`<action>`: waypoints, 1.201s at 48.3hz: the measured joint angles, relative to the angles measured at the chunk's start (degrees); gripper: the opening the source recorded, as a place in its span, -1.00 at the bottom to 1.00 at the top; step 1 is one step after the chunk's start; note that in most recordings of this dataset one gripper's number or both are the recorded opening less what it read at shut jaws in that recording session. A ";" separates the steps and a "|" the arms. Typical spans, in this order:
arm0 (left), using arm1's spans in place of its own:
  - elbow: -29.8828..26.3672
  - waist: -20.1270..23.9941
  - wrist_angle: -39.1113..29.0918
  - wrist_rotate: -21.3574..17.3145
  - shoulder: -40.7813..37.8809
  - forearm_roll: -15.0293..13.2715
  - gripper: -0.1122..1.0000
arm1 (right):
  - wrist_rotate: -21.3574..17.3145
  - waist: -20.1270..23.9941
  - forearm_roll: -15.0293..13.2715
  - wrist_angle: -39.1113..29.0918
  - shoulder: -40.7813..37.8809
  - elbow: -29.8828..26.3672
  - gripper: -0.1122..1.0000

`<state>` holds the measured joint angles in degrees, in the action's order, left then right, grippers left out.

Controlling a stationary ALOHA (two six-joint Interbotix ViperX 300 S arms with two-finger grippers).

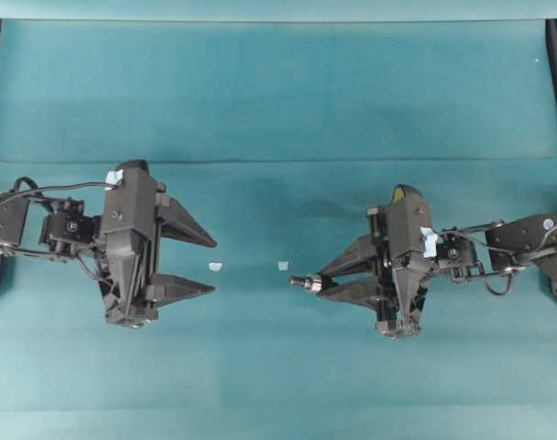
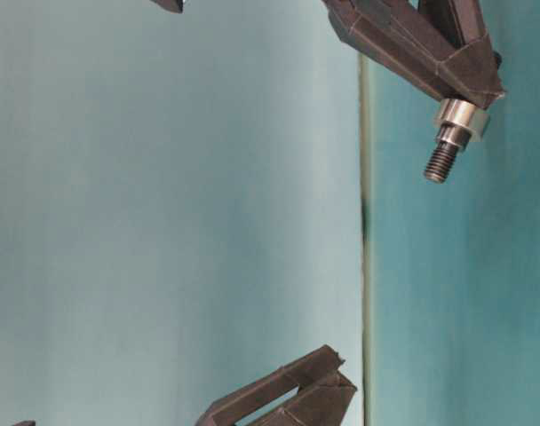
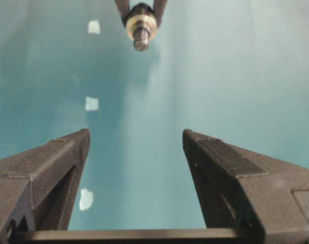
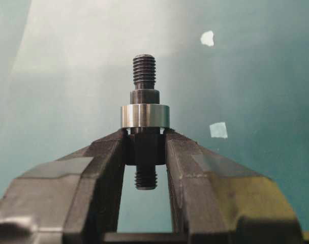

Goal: Insert the washer onto the shaft with both hands.

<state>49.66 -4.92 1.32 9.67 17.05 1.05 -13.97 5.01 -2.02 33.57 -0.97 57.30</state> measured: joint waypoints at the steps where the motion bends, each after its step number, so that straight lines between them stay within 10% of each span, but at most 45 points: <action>1: 0.00 0.00 0.00 0.00 0.00 0.09 0.67 | 0.00 0.09 0.00 0.00 0.00 0.00 -0.80; 58: 0.00 0.00 -0.79 0.18 0.00 0.00 0.66 | 0.00 0.00 0.00 0.00 0.00 0.00 -0.80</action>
